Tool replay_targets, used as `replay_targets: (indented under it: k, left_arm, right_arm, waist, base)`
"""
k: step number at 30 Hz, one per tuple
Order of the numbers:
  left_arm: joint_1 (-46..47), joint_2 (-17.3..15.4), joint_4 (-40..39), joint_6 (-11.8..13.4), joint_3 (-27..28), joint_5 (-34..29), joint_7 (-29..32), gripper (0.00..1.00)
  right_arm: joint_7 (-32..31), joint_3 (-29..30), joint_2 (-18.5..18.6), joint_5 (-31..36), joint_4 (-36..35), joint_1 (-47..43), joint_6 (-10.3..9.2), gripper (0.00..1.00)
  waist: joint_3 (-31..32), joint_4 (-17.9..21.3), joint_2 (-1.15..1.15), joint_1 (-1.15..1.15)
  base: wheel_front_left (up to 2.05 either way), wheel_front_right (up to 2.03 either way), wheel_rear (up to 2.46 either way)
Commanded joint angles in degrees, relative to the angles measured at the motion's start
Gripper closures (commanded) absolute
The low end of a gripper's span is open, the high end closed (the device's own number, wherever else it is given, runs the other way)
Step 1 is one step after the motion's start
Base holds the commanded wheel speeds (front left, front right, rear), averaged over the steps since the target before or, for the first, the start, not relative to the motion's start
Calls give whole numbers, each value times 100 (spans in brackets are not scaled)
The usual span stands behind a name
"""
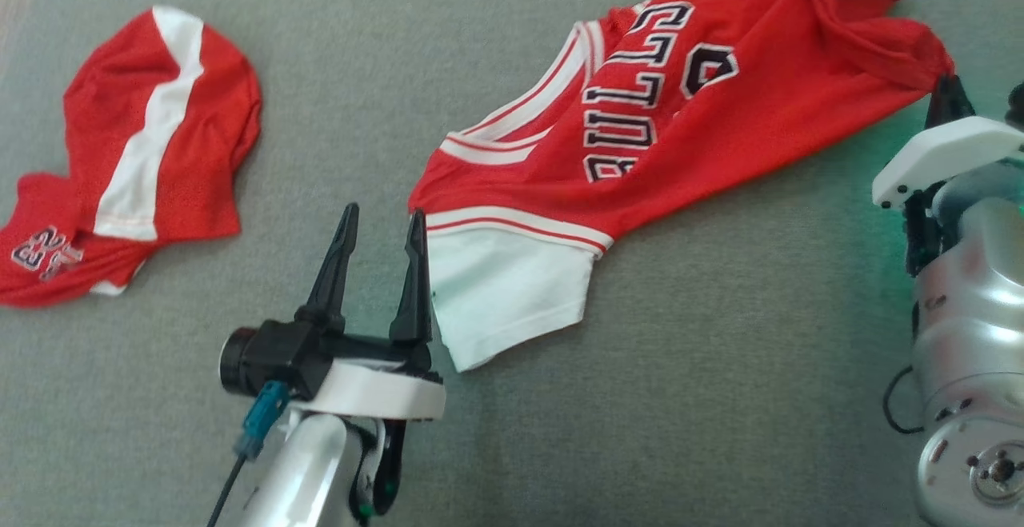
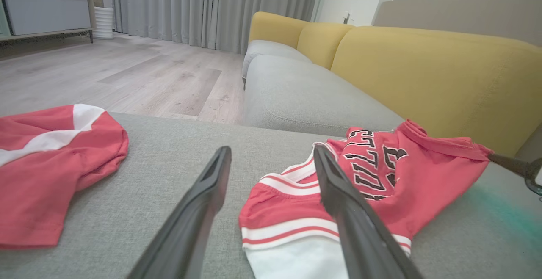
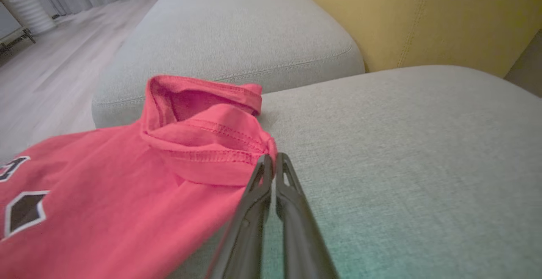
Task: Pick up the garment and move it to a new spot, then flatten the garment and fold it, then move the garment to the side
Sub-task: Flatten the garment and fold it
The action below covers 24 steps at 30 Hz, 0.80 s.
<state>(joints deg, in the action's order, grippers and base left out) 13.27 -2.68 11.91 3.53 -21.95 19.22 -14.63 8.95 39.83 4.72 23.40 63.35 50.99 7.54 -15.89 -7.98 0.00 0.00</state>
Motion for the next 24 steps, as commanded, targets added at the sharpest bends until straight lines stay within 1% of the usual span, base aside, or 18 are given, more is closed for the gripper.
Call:
replay_targets:
  k: [1, 5, 9, 12, 15, 16, 17, 19, 20, 21, 24]
  left_arm:
    - [-32, -20, -160, 18, 212, 65, -37, 0]
    - [-188, -20, -174, 37, 240, 75, -37, 0]
    - [-312, -20, -265, 53, 295, 103, -37, 0]
    - [-360, -20, -306, 58, 320, 128, -37, 0]
    - [-420, -20, -311, 86, 302, 173, -37, 0]
    - [-440, -20, -312, 92, 291, 183, -37, 0]
    - [-460, -20, -314, 95, 283, 190, -37, 0]
    - [-496, -20, -304, 92, 277, 193, -37, 0]
    - [-524, -20, -291, 100, 302, 184, -37, 0]
    - [-533, -20, -284, 101, 318, 180, -37, 0]
    - [-567, -20, -261, 96, 380, 153, -37, 0]
  right_arm:
    - [93, -148, 7, -57, -120, 41, -5, 100]
    - [107, -217, -1, -246, -120, -187, -5, 100]
    - [-85, -314, 36, -351, -241, -512, -5, 100]
    - [-283, -267, 80, -398, -540, -761, -5, 100]
    - [-547, -151, 35, -420, -925, -1025, -5, 100]
    - [-634, -115, 8, -414, -1068, -1112, -5, 62]
    - [-712, -73, -28, -444, -1205, -1180, -5, 0]
    - [-827, -24, -94, -507, -1492, -1314, -5, 0]
    - [-898, -5, -142, -595, -1805, -1433, -5, 0]
    - [-922, -39, -157, -645, -1952, -1493, -5, 0]
    - [-892, -349, -178, -827, -2363, -1704, -5, 0]
  waist:
    - [190, 149, 0, 0]
    - [484, 340, 0, 0]
    - [711, 489, 0, 0]
    - [823, 533, 0, 0]
    - [925, 547, 0, 0]
    - [952, 546, 0, 0]
    - [971, 543, 0, 0]
    - [1016, 527, 0, 0]
    - [1046, 522, 0, 0]
    - [1065, 520, 0, 0]
    - [1131, 534, 0, 0]
  base:
    - [0, 0, 0]
    - [0, 0, 0]
    - [0, 0, 0]
    - [0, 0, 0]
    - [0, 0, 0]
    - [0, 0, 0]
    - [0, 0, 0]
    - [0, 0, 0]
    - [0, 0, 0]
    - [0, 0, 0]
    - [0, 0, 0]
